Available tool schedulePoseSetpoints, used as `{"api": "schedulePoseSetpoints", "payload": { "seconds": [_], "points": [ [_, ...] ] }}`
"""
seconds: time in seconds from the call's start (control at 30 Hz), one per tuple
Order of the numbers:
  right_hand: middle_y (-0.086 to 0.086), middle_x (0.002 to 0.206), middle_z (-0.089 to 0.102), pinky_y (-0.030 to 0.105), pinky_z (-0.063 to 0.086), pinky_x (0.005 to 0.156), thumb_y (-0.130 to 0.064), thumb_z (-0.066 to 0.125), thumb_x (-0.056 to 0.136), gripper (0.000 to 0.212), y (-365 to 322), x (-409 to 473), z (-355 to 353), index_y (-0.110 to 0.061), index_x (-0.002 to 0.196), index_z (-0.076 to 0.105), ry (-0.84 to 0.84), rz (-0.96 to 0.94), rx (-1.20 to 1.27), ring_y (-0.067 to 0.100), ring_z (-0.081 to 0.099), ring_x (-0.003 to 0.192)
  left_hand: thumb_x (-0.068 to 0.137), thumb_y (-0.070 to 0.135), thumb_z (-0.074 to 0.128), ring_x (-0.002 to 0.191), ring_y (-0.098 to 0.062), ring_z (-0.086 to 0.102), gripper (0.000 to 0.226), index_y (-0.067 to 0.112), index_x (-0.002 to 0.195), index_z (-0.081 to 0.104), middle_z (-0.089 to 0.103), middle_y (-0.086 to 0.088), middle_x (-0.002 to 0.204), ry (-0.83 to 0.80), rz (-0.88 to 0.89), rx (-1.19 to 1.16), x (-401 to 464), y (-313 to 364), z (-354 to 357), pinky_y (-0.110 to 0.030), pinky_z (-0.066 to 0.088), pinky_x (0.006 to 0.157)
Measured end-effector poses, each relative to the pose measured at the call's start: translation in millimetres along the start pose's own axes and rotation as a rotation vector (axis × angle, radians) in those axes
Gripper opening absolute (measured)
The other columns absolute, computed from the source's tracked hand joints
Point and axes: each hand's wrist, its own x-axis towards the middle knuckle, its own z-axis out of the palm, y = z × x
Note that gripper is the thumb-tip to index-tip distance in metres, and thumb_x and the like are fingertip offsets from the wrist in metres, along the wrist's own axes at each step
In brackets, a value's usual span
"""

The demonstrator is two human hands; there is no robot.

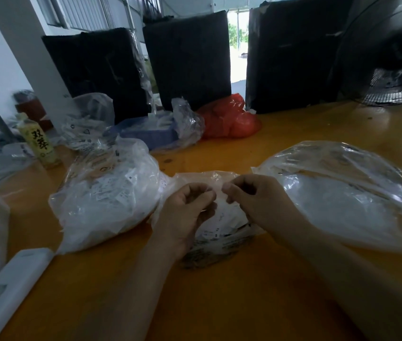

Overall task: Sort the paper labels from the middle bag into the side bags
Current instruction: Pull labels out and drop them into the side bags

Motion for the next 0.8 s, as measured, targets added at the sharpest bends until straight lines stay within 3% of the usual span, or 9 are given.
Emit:
{"api": "schedulePoseSetpoints", "payload": {
  "seconds": [0.13, 0.27, 0.37, 0.47, 0.57, 0.63, 0.8],
  "points": [
    [0.01, 0.065, 0.066, 0.03, 0.043, 0.042, -0.055, 0.061, 0.094, 0.029, 2.0, 1.3, 1.9, -0.033, 0.078, 0.07, 0.021, -0.005, -0.029, 0.017, 0.048, 0.042, 0.089, 0.013, 0.078, 0.078, -0.01, 0.068, 0.027, 0.007, 0.115, 0.077, 0.074, -0.004, 0.095, -0.048, -0.052, -0.059, 0.3, 0.9, -0.8, -0.023, 0.058, 0.075],
    [-0.007, 0.069, 0.069, 0.018, 0.041, 0.044, -0.049, 0.063, 0.095, 0.027, 0.9, 0.5, 0.4, -0.029, 0.079, 0.071, 0.039, -0.025, -0.041, 0.003, 0.05, 0.045, 0.072, 0.026, 0.083, 0.077, -0.011, 0.07, 0.021, 0.018, 0.091, 0.084, 0.073, -0.003, 0.085, -0.041, -0.042, -0.086, -1.5, 4.4, 1.0, -0.023, 0.058, 0.07],
    [-0.012, 0.08, 0.071, 0.015, 0.046, 0.054, -0.039, 0.067, 0.094, 0.012, -0.4, 0.0, -1.3, -0.032, 0.086, 0.07, 0.052, -0.047, -0.07, 0.003, 0.063, 0.065, 0.081, 0.022, 0.081, 0.082, -0.012, 0.074, 0.009, 0.02, 0.089, 0.083, 0.078, -0.002, 0.093, 0.011, -0.05, -0.115, 0.3, 5.6, 0.3, -0.023, 0.058, 0.064],
    [-0.016, 0.075, 0.07, 0.013, 0.041, 0.048, -0.04, 0.064, 0.096, 0.018, -1.9, -0.7, 0.8, -0.029, 0.084, 0.069, 0.079, -0.058, -0.073, 0.0, 0.056, 0.052, 0.09, 0.019, 0.076, 0.084, -0.014, 0.076, 0.009, 0.014, 0.098, 0.077, 0.08, -0.006, 0.101, 0.018, -0.057, -0.123, -1.3, 6.8, 0.5, -0.023, 0.059, 0.065],
    [-0.018, 0.059, 0.061, 0.013, 0.036, 0.043, -0.042, 0.061, 0.098, 0.027, -2.7, -0.9, 0.9, -0.025, 0.078, 0.067, 0.113, -0.048, -0.061, 0.002, 0.048, 0.043, 0.085, 0.02, 0.077, 0.083, -0.015, 0.076, 0.016, 0.012, 0.1, 0.075, 0.08, -0.007, 0.096, 0.014, -0.032, -0.123, -2.8, 6.5, 1.6, -0.023, 0.06, 0.066],
    [-0.014, 0.054, 0.057, 0.014, 0.034, 0.043, -0.044, 0.059, 0.098, 0.03, -3.0, -0.7, -0.2, -0.024, 0.076, 0.066, 0.108, -0.042, -0.062, 0.004, 0.043, 0.042, 0.085, 0.018, 0.077, 0.08, -0.013, 0.075, 0.012, 0.013, 0.096, 0.076, 0.078, -0.006, 0.09, 0.033, -0.01, -0.125, -3.0, 6.8, 2.0, -0.023, 0.059, 0.066],
    [-0.014, 0.059, 0.058, 0.015, 0.035, 0.046, -0.043, 0.062, 0.096, 0.026, -5.8, -4.0, 2.5, -0.024, 0.079, 0.066, 0.036, -0.08, -0.014, 0.002, 0.044, 0.046, 0.071, 0.035, 0.081, 0.081, -0.011, 0.073, 0.027, 0.017, 0.091, 0.077, 0.079, -0.003, 0.092, 0.039, 0.032, -0.072, -3.7, 8.4, 1.3, -0.025, 0.056, 0.072]
  ]
}}
